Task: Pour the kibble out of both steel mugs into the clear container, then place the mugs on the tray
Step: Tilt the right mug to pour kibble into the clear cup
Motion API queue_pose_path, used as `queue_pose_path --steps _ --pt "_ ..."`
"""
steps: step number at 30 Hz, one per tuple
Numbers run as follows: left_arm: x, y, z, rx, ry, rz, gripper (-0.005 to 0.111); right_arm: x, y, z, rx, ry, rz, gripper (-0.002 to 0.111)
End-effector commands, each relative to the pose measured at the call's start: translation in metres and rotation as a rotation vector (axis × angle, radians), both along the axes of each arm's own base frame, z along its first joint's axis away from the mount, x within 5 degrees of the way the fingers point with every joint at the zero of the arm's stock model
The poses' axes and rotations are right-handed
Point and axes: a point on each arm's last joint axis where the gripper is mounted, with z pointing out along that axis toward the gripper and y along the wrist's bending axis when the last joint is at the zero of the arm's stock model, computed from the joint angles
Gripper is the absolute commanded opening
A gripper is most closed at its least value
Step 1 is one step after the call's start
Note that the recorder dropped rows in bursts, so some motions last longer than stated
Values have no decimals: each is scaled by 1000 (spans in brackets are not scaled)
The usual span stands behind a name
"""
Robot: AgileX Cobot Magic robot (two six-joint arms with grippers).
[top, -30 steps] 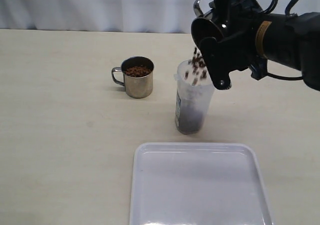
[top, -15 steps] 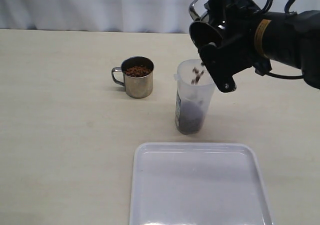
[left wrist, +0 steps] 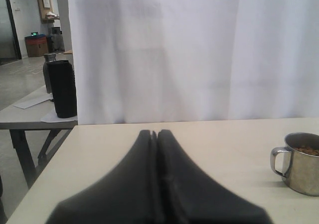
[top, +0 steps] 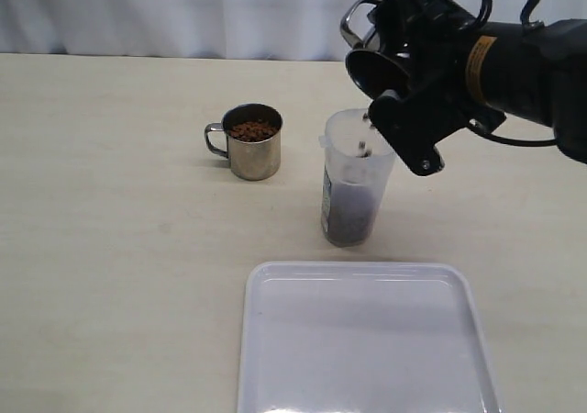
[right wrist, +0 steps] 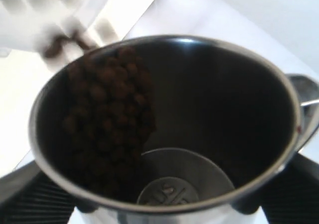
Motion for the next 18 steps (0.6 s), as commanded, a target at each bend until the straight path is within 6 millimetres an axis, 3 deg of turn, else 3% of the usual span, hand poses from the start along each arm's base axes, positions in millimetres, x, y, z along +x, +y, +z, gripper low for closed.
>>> queue_pose_path --steps 1,15,18 --pt "0 0 0 -4 -14 4 0 0 2 4 -32 -27 28 5" --pt "0 0 0 -4 -14 4 0 0 2 4 -107 -58 64 5" --pt "0 0 0 -4 -14 4 0 -7 11 4 -125 -73 95 5"
